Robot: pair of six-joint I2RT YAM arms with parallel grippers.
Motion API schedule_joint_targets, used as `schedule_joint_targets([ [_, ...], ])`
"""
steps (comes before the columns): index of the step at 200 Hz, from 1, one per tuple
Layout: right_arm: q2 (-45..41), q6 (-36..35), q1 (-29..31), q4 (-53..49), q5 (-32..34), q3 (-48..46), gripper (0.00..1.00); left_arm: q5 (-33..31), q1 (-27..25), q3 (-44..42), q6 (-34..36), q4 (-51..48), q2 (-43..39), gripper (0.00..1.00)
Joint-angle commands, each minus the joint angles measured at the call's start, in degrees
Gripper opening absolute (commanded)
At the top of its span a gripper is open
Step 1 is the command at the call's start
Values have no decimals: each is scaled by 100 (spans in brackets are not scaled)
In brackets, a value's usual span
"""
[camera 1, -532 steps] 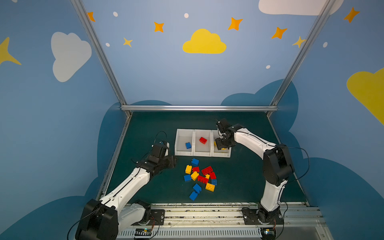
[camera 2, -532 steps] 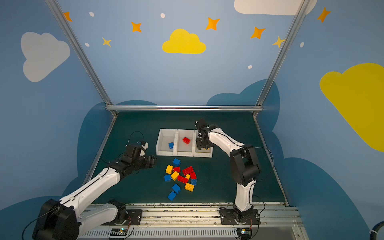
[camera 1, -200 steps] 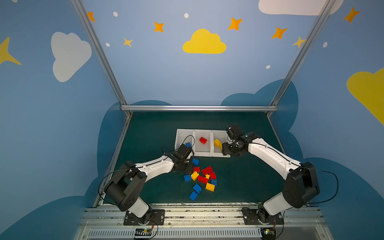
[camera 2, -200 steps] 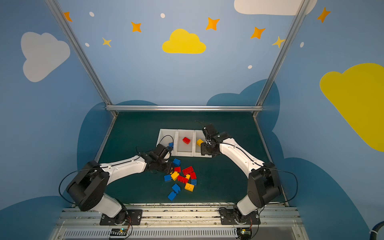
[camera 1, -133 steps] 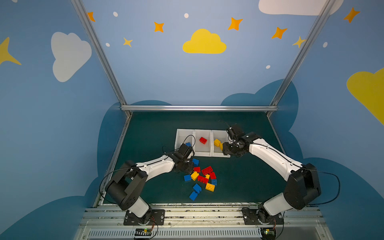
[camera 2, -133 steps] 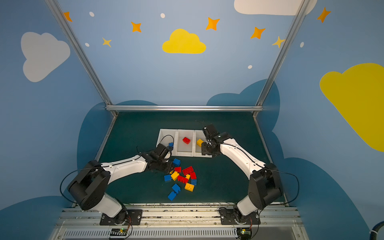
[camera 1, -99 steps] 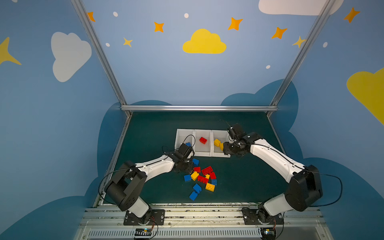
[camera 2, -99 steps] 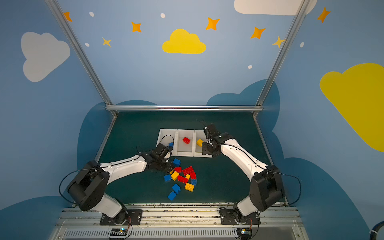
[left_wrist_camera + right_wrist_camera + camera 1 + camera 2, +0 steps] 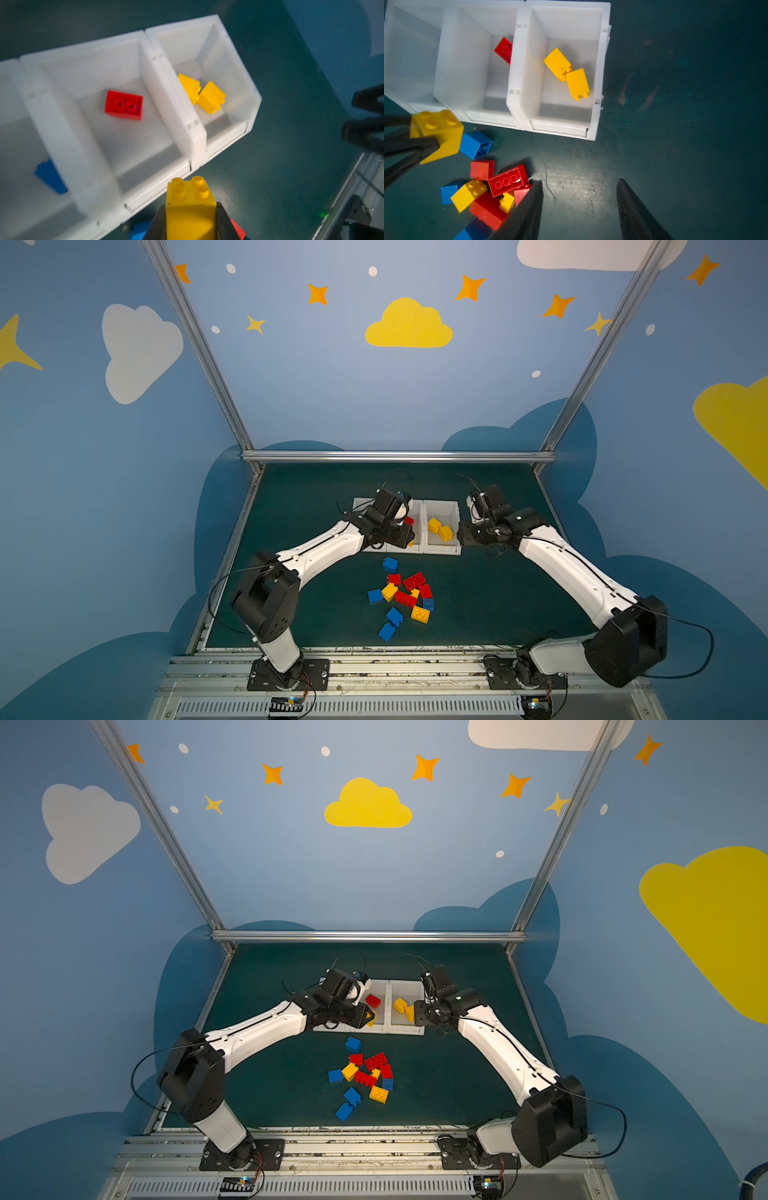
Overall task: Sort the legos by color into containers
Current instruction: 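Carry the yellow brick with the left gripper across into the yellow compartment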
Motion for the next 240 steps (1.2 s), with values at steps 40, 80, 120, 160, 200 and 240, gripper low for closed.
schedule_joint_targets([
  [40,-660,-237,-462,33,-59,-485,56,509,-210,1928,246,-267,1556,30],
  [80,-798,-277,-610,-3,-159,-596,56,572,-277,2616,177,-432,2152,39],
  [120,-852,-272,-657,41,-263,-646,63,494,-281,2797,228,-578,2248,58],
  [160,-791,-263,-665,40,-353,-587,64,441,-285,2710,246,-525,2151,61],
  [200,-813,-293,-672,45,-394,-619,64,420,-284,2646,228,-514,2068,62],
  [240,-785,-140,-639,400,-830,-924,65,287,-252,2365,270,-439,1749,63],
])
